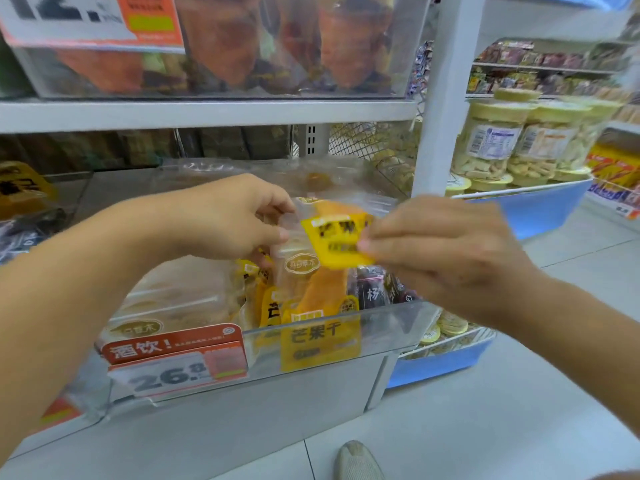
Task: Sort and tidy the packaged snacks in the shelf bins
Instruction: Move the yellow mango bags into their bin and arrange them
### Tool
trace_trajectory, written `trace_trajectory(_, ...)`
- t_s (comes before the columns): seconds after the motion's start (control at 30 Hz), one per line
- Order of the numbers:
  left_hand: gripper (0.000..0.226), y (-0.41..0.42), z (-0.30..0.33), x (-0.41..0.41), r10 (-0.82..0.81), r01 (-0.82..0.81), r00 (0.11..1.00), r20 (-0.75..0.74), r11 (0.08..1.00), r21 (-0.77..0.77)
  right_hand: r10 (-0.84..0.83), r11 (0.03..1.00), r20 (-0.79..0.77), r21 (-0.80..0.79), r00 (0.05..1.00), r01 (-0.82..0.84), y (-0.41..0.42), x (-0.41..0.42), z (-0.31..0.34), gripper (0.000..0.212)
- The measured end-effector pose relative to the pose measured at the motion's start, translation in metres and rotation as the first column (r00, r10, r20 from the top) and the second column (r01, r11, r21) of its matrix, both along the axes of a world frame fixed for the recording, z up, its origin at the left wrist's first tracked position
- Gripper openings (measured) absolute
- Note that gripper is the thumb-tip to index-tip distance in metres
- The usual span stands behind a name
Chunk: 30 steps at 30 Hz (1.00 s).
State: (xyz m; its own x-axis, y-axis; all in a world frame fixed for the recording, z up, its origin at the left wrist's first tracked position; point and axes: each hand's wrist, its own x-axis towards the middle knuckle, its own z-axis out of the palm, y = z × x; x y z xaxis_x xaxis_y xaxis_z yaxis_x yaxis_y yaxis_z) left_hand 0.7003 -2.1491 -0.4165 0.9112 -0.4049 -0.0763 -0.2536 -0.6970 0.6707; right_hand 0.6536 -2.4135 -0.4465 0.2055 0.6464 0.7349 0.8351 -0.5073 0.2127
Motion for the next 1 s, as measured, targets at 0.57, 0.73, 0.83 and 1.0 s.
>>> trace_trajectory(0.57,0.081,-0.016,0.009,-0.007,-0.109,0.087,0.991,0.079,0.965,0.247,-0.302,0.946,-0.785,-0.175,0.541,0.273,0.029,0.018,0.016,0.080)
trace_trajectory(0.73,0.049,-0.005,0.009,-0.012,-0.206,0.204,0.979,0.003,0.971,0.128,-0.088,0.968,-0.884,0.033,0.460,0.249,0.031,0.017,0.023,0.065)
trace_trajectory(0.83,0.043,-0.003,0.013,-0.019,-0.260,0.260,0.966,-0.020,0.955,0.144,-0.267,0.952,-0.738,-0.103,0.620,0.287,0.027,0.021,0.028,0.044)
trace_trajectory(1.0,0.037,0.031,0.046,-0.015,-0.121,0.111,0.985,0.119,0.990,0.088,-0.247,0.965,-0.824,-0.257,0.511,0.052,0.032,0.015,0.038,0.051)
